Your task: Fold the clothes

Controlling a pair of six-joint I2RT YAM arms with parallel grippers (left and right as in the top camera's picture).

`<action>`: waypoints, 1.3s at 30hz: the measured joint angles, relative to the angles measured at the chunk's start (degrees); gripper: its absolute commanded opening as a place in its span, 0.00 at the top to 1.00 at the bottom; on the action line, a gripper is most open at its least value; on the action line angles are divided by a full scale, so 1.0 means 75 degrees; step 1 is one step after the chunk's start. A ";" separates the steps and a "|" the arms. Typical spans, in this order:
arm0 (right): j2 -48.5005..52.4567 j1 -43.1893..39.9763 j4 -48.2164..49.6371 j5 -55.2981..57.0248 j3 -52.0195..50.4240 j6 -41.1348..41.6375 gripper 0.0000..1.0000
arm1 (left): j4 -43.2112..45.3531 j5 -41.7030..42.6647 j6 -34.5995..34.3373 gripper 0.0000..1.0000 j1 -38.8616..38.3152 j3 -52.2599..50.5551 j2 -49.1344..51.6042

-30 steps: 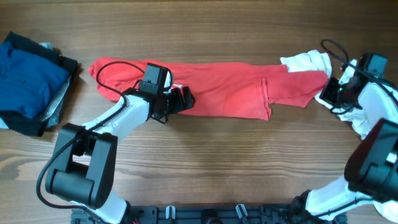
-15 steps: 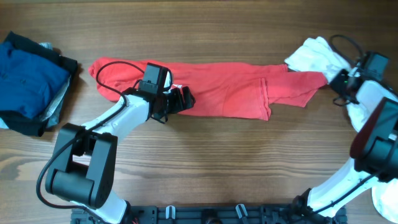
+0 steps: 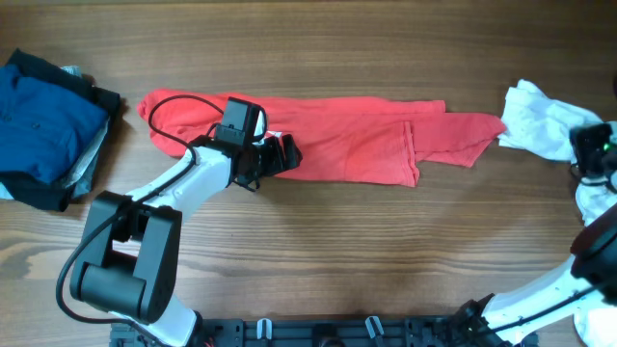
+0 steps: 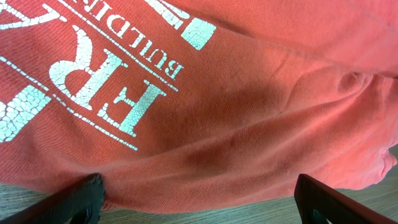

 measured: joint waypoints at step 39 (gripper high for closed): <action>-0.0498 0.1262 -0.1174 0.0274 0.1326 -0.1279 0.33 | 0.0181 0.0003 -0.0009 0.02 0.0012 -0.0058 -0.0090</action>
